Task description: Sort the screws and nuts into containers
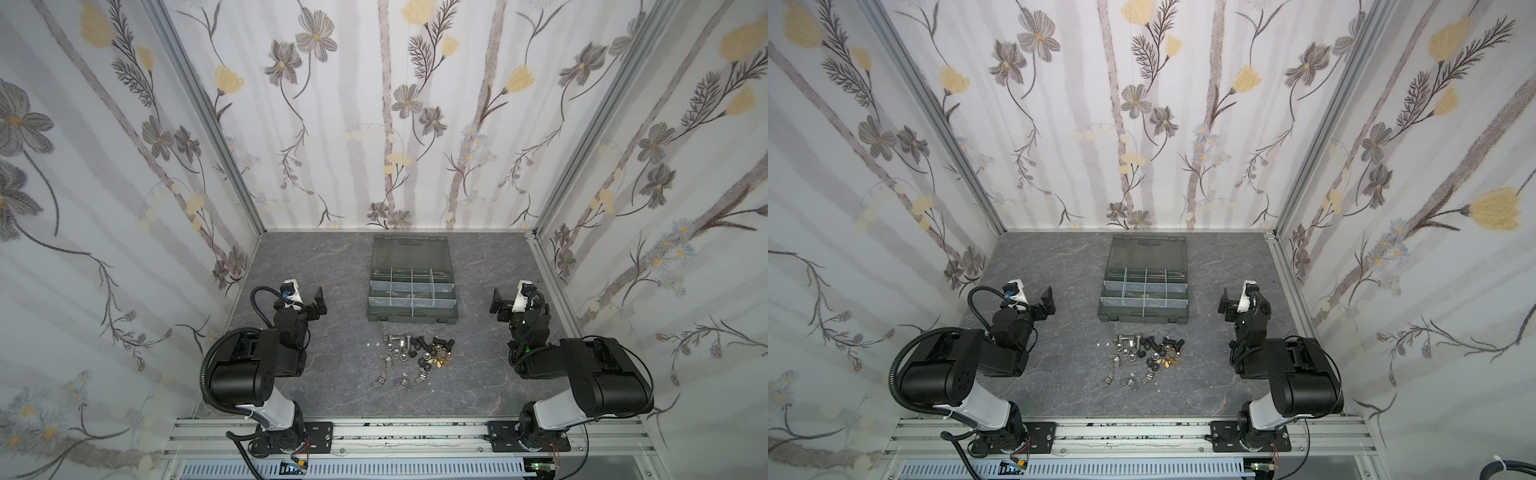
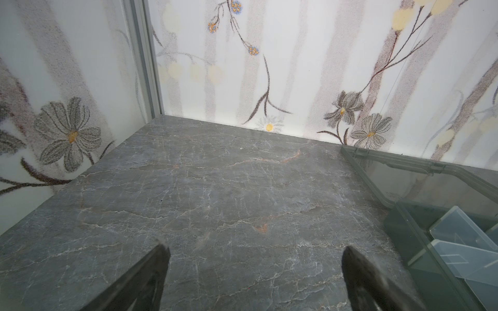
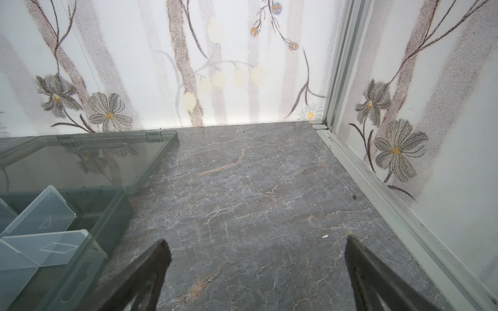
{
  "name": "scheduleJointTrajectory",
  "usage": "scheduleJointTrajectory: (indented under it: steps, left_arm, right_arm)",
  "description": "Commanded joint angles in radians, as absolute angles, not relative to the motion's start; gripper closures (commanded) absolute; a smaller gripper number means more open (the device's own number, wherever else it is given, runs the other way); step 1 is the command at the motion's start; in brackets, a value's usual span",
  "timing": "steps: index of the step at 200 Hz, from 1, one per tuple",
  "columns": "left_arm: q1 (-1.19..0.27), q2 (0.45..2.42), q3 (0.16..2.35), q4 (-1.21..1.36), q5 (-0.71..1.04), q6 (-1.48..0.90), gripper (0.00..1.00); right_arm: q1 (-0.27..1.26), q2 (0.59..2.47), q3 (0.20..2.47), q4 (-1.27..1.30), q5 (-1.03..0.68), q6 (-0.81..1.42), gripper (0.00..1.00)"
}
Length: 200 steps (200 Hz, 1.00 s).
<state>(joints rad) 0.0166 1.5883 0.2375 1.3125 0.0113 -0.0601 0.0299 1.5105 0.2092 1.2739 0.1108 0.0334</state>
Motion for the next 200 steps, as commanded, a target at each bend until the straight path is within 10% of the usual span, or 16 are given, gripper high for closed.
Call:
scheduleJointTrajectory:
  steps: [1, 200]
  left_arm:
    - [0.017, 1.585, 0.24, 1.337, 0.012, -0.067, 0.0]
    - [0.018, 1.585, 0.242, 1.334, 0.018, -0.069, 0.0]
  right_arm:
    - [0.03, 1.508, 0.209, 1.294, 0.109, 0.033, 0.0]
    - [0.037, 1.511, 0.204, 1.308, 0.153, 0.04, 0.0]
